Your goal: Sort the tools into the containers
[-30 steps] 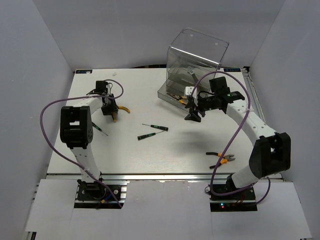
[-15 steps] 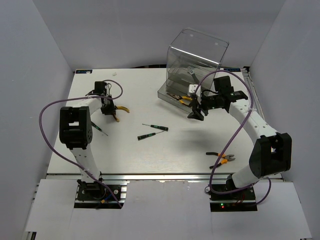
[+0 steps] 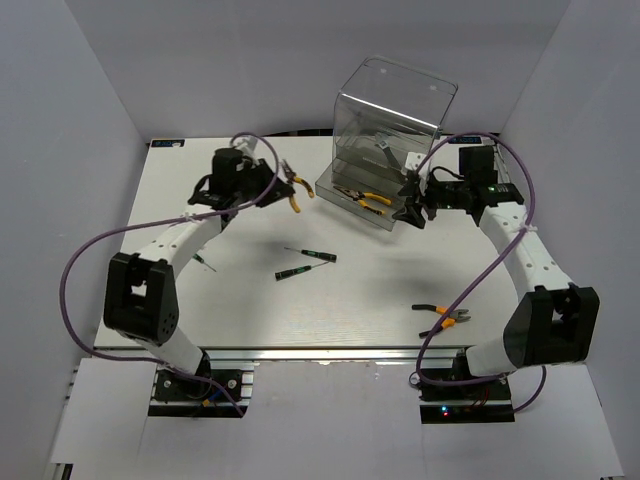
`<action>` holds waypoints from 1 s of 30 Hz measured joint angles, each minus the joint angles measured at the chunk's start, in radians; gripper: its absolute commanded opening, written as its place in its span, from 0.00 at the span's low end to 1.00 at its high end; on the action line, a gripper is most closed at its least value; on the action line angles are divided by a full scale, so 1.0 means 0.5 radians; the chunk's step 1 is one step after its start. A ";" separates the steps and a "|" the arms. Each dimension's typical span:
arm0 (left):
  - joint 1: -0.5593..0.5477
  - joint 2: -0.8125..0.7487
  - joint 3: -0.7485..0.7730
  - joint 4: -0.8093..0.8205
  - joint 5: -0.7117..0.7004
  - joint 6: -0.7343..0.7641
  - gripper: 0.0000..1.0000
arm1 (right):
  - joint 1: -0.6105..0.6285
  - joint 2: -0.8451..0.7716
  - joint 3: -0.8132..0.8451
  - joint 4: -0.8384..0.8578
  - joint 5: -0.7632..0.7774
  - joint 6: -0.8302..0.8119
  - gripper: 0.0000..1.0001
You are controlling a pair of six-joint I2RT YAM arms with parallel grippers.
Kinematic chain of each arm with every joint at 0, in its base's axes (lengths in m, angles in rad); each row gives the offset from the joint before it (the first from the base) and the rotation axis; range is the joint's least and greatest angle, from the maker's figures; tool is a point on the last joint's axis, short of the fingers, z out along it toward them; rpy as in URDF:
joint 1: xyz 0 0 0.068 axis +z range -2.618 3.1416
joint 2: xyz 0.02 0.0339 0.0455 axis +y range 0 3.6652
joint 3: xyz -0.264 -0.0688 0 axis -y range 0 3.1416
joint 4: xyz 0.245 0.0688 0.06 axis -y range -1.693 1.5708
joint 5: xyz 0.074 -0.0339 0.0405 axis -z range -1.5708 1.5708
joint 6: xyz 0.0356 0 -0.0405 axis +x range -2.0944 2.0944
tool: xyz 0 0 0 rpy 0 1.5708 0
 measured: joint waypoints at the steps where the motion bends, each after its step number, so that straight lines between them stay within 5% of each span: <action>1: -0.063 0.021 0.021 0.030 0.014 -0.040 0.00 | -0.014 -0.019 -0.001 0.011 -0.005 0.012 0.67; 9: -0.503 0.530 0.505 0.041 0.008 -0.197 0.00 | -0.096 -0.159 -0.070 0.116 -0.037 0.084 0.67; 17: -0.655 0.935 1.065 -0.147 -0.187 -0.287 0.00 | -0.155 -0.224 -0.176 0.146 -0.057 0.117 0.67; 24: -0.723 1.275 1.563 -0.458 -0.374 -0.449 0.29 | -0.192 -0.272 -0.205 0.160 -0.066 0.142 0.67; 30: -0.738 1.378 1.656 -0.552 -0.409 -0.541 0.44 | -0.205 -0.281 -0.222 0.170 -0.074 0.148 0.67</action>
